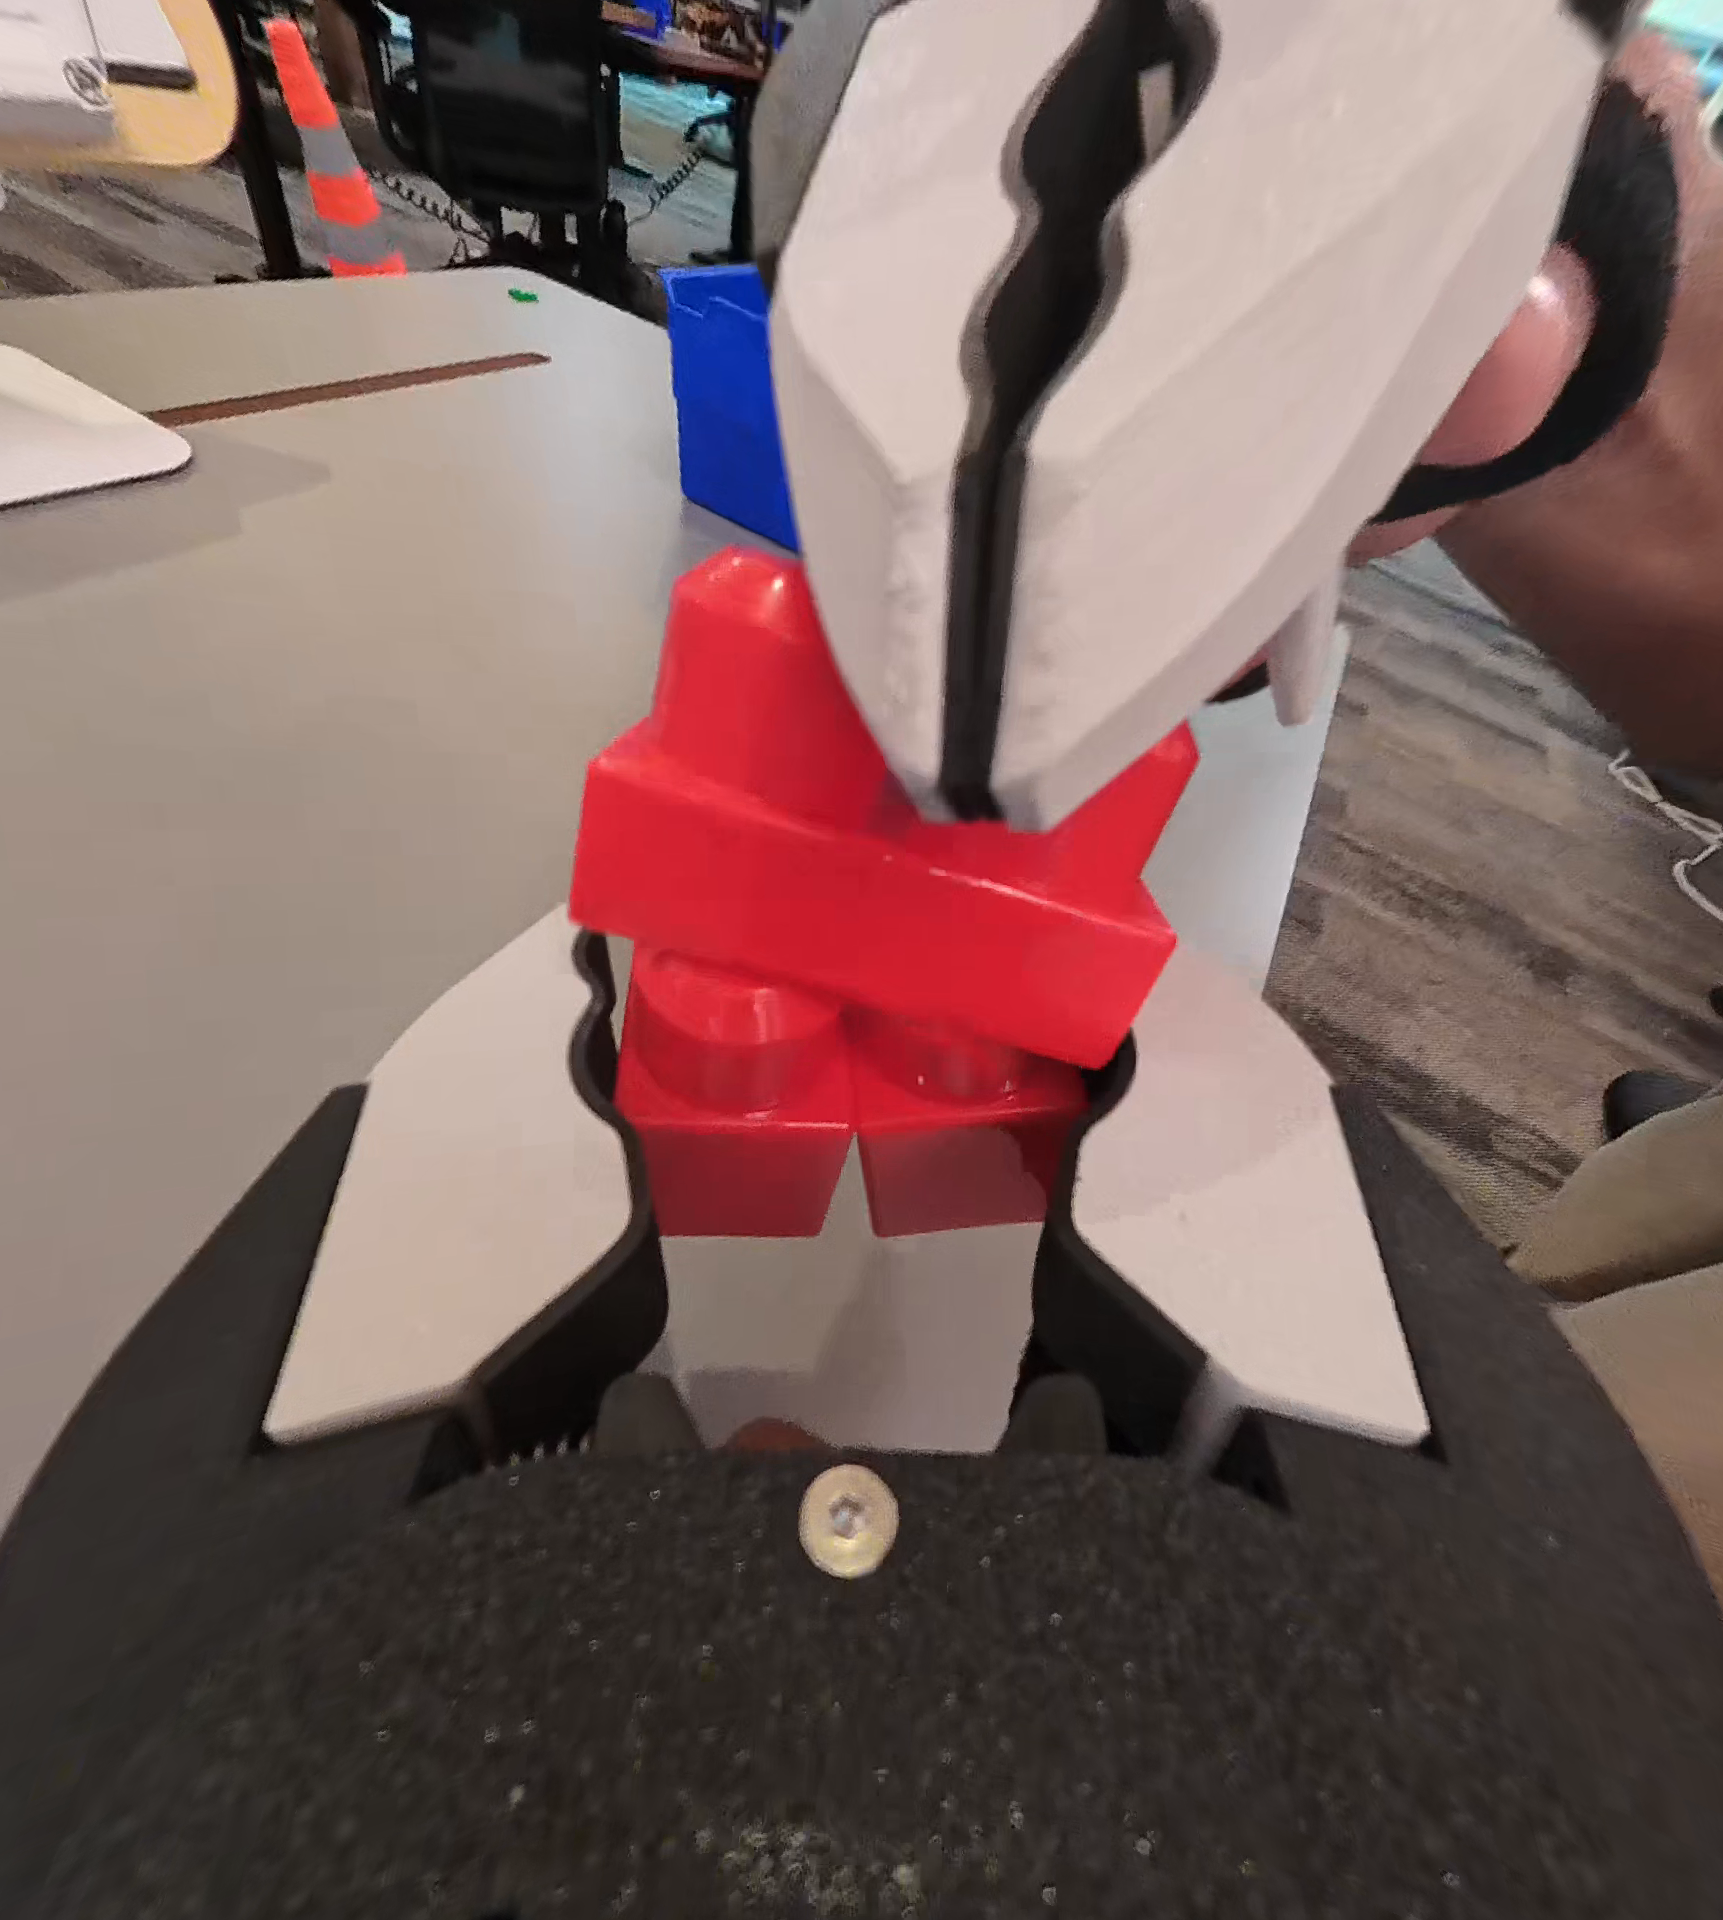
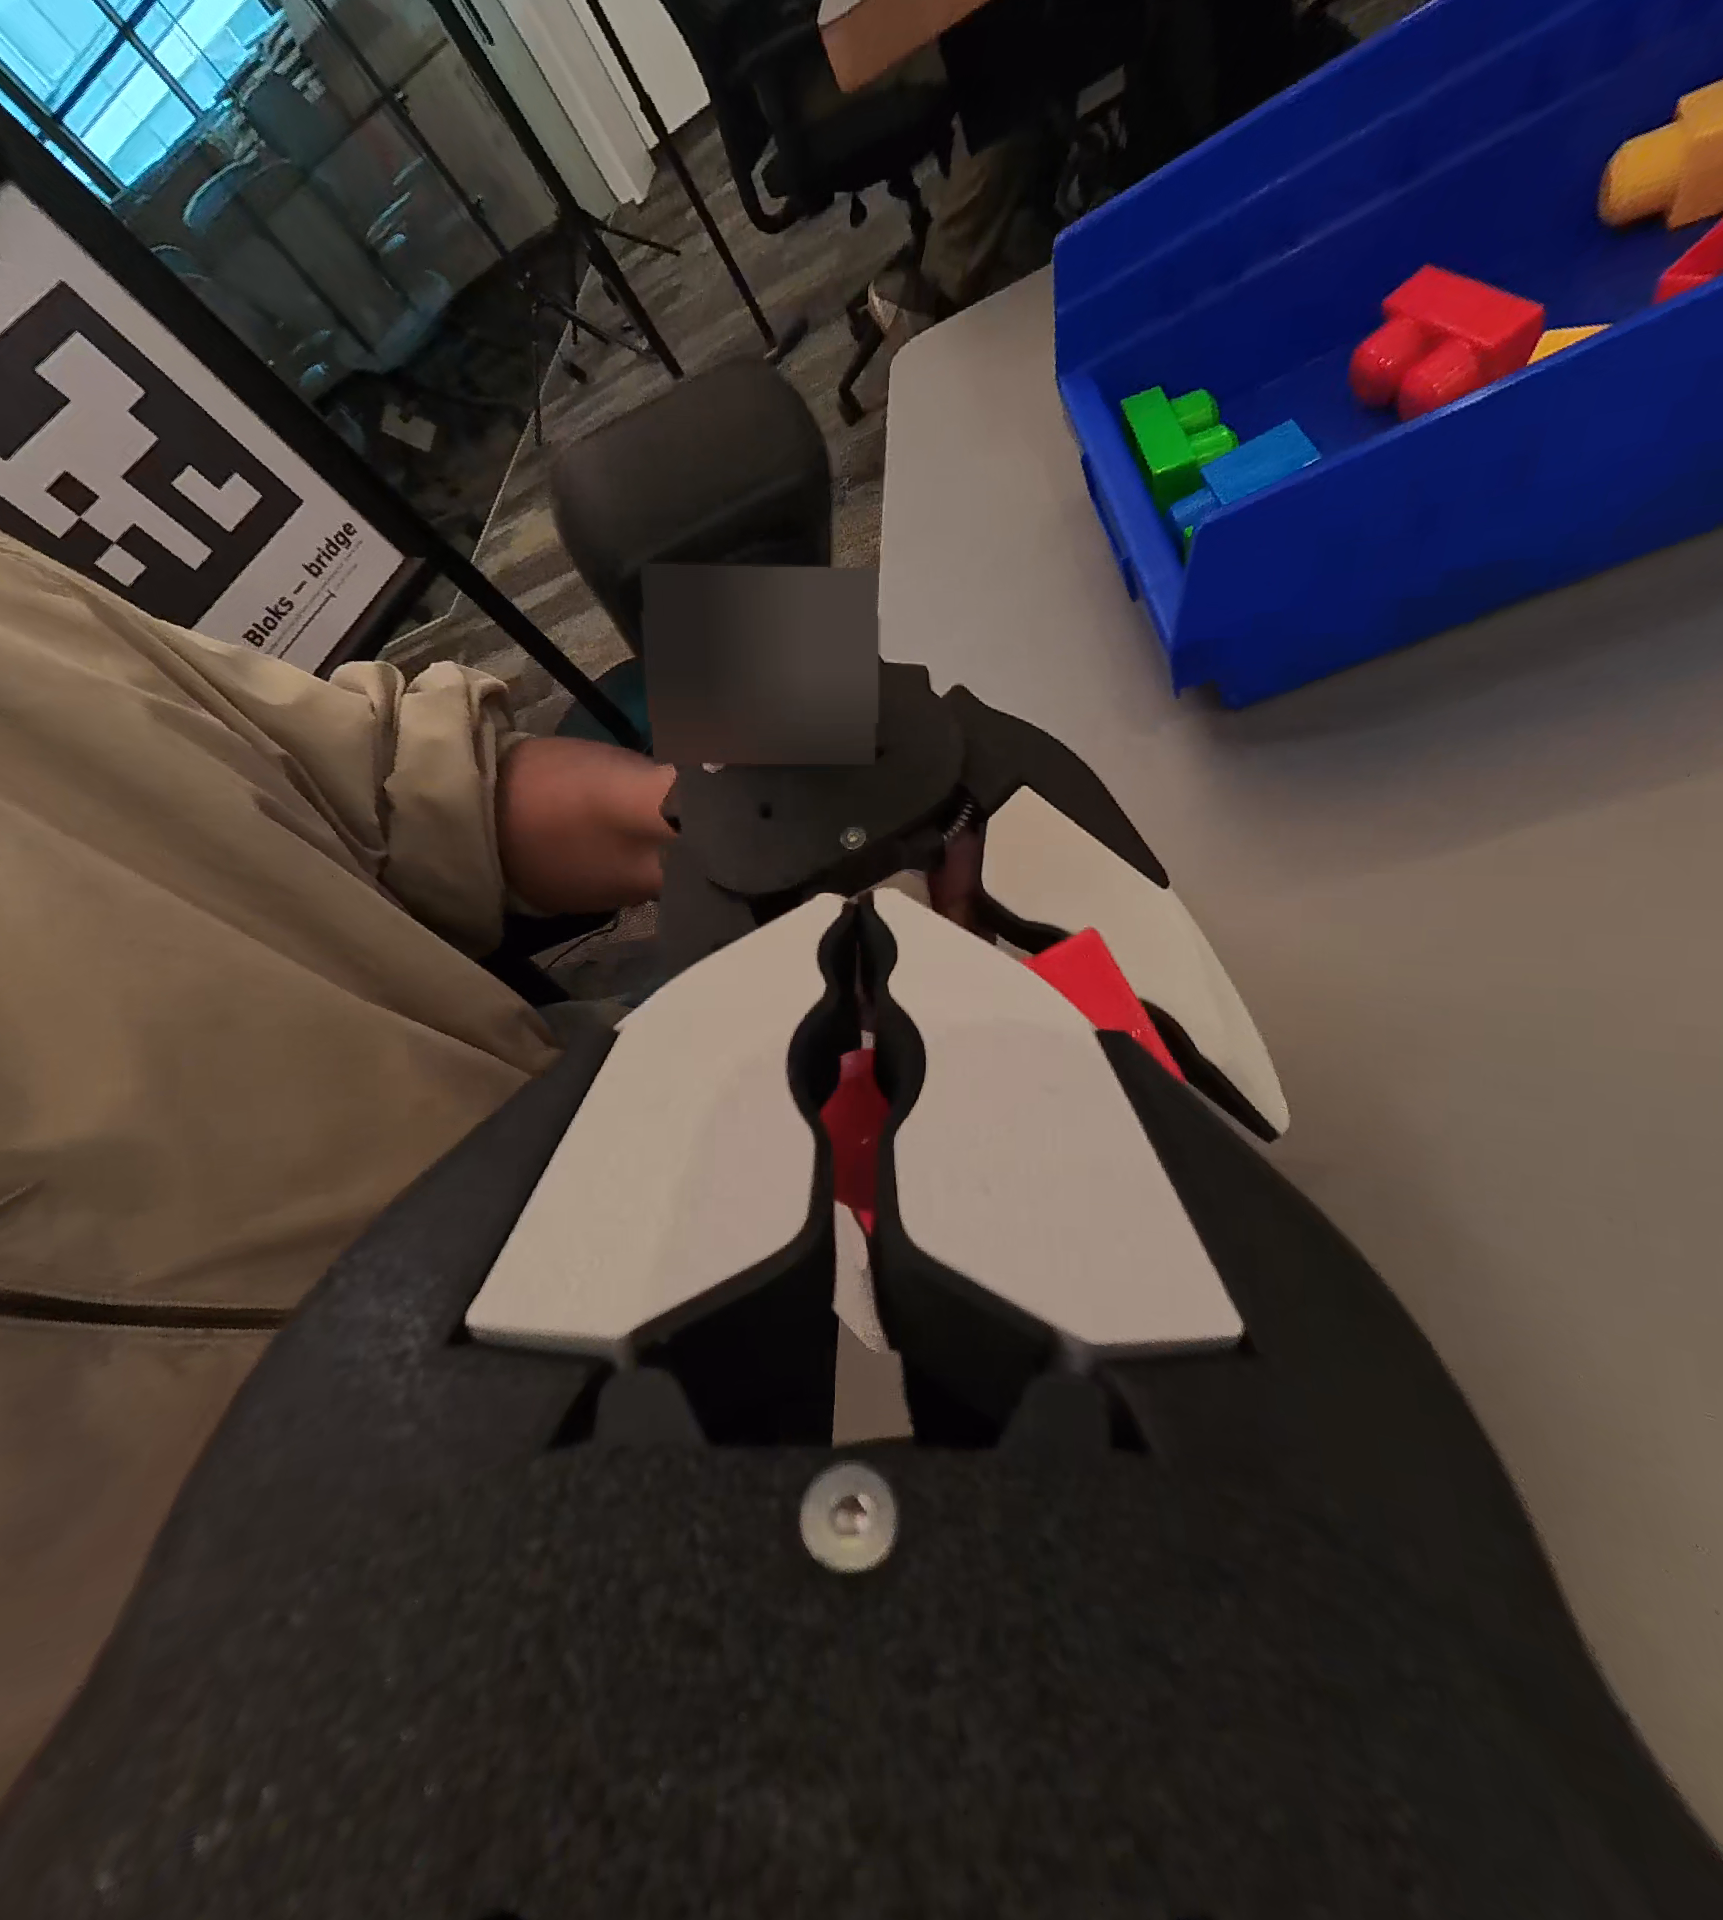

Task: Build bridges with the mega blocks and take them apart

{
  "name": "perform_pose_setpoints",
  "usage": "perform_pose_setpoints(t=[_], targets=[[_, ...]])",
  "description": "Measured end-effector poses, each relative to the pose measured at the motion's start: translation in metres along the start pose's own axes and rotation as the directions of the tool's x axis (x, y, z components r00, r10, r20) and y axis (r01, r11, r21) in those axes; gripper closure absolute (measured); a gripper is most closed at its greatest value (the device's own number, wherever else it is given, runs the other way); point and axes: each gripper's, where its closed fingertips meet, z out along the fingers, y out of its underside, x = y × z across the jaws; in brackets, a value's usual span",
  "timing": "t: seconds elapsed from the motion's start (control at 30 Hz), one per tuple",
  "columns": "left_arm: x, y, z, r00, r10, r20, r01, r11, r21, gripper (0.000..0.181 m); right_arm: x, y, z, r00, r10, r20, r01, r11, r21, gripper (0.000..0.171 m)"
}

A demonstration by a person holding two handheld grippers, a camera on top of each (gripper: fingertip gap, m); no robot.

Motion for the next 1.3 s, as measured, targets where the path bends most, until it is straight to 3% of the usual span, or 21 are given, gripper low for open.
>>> perform_pose_setpoints(t=[0.37, 0.6, 1.0, 1.3], targets=[[-0.004, -0.001, -0.004, 0.999, 0.039, 0.031, -0.039, 0.999, 0.011, 0.094, 0.001, -0.004, -0.002, 1.000, 0.019, 0.013, -0.019, 0.999, 0.036, 0.171], [0.001, 0.002, 0.001, 0.998, 0.064, 0.027, -0.064, 0.998, -0.002, 0.093, -0.001, -0.010, 0.007, 0.986, 0.085, 0.143, -0.099, 0.991, 0.094, 0.171], [-0.007, -0.004, -0.004, 0.998, 0.037, 0.045, -0.039, 0.998, 0.055, 0.104, 0.008, -0.003, 0.001, 0.991, 0.095, 0.095, -0.101, 0.993, 0.068, 0.171], [-0.018, 0.009, 0.000, 0.990, 0.088, 0.114, -0.084, 0.996, -0.036, 0.104, 0.016, 0.002, -0.006, 0.988, 0.116, 0.097, -0.125, 0.988, 0.087, 0.171]])
